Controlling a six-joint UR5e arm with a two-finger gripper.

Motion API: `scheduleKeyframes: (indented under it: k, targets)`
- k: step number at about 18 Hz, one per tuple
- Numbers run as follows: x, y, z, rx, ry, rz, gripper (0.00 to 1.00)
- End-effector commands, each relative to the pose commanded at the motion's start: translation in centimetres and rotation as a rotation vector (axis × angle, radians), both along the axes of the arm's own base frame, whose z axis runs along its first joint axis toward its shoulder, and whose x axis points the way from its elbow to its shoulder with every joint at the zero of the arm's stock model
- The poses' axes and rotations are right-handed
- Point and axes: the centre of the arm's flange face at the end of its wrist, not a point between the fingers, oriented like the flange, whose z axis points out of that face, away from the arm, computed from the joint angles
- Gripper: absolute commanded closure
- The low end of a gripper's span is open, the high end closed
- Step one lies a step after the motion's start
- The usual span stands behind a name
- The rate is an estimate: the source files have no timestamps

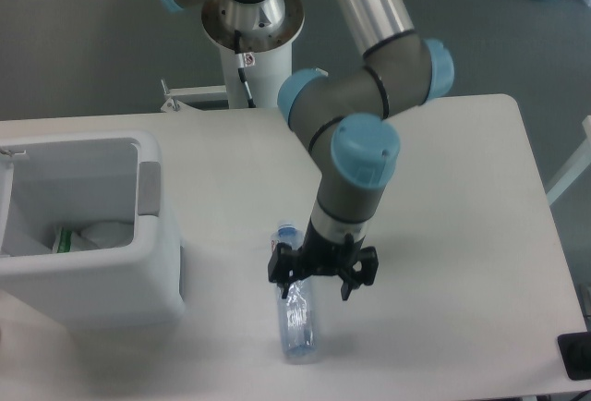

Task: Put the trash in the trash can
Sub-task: 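Lower the gripper onto the bottle cap end and grasp it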

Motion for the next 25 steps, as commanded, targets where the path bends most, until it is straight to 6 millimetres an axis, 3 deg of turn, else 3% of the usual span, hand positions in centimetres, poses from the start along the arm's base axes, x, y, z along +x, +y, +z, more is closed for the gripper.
scheduleKeyframes:
  k: [5,11,25]
  targets:
    - [0.3,0.8,-0.9,0.007,0.016,-0.01,0.0]
    - [0.2,1.3,-3.7,-0.079,0.057,-0.012,0.0]
    - [1.5,3.1,-5.0,-0.101,0.068,-0.039,0.0]
